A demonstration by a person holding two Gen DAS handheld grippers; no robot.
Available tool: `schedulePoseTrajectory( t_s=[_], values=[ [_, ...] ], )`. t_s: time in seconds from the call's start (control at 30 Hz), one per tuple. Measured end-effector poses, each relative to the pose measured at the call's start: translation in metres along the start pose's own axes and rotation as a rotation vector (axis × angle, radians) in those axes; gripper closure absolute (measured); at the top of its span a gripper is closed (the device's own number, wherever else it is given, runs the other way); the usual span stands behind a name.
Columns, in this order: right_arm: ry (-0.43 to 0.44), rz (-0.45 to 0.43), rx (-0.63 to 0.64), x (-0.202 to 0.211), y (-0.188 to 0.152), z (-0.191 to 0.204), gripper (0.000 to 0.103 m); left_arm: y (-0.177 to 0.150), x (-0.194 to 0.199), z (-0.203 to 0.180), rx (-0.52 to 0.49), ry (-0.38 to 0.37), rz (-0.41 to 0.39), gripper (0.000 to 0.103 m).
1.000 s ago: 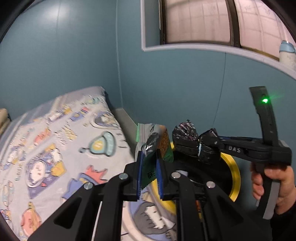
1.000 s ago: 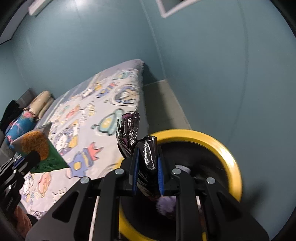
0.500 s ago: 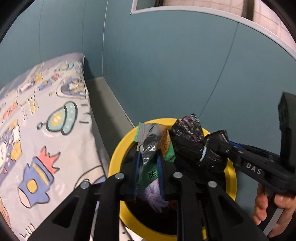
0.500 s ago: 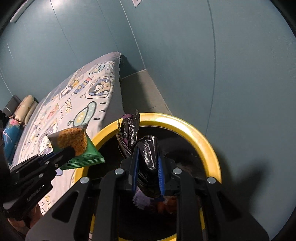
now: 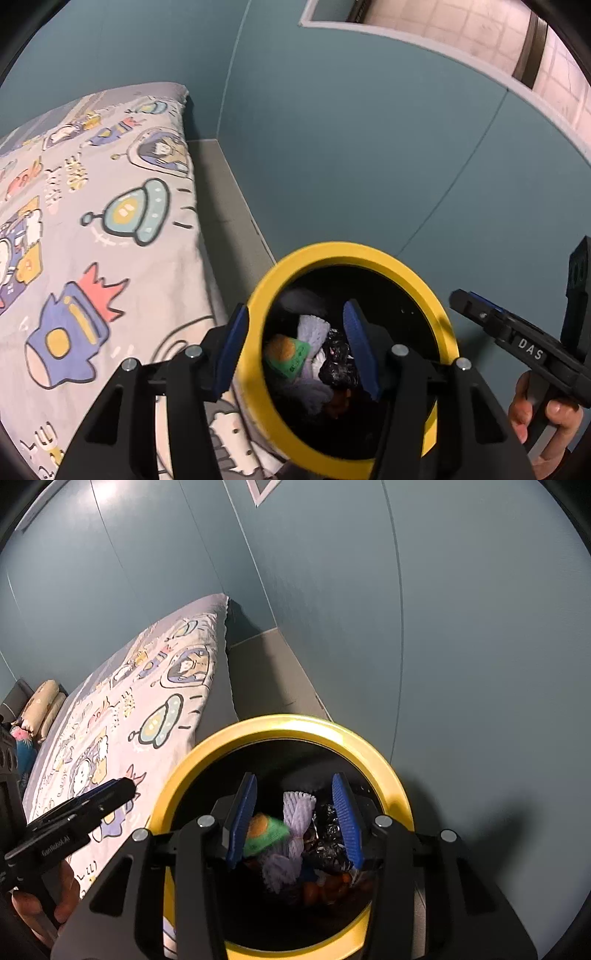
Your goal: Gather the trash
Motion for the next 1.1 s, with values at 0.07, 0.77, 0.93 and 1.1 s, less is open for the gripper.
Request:
schedulePoseTrajectory(
  t_s=[0.07,0.77,0.93,1.1],
  values=[
    [0.009,-0.007,0.005,0.005,0.002,0.006,0.062,0.001,0.013,0.009,0.008,0.006,-0.021,0.052],
    [0.299,-0.043,0.261,0.064,-0.059,0.231,0.029,-0.061,0.242,0.162,0.093,0.352,-0.300,0.036],
    [0.236,-0.192,0.272,0.098,-0.076,0.251,0.012,-0.081,0.293,0.170,0.071,0.434,-0.413,0.018],
    [0.174,-0.356,0.293,0.133,-0.090,0.259,0.008,-0.104,0.329,0.167,0.068,0.474,-0.500,0.009]
  ],
)
Point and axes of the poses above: each gripper's, at about its wrist camera, not at the fingertips, and x roughly against the way its jaws point, z to its left, y to its top, the point moved 1 cm from there along -x, roughly the way its jaws point, and after that the axes turned 9 degrees about -z, right-handed, at the moved point
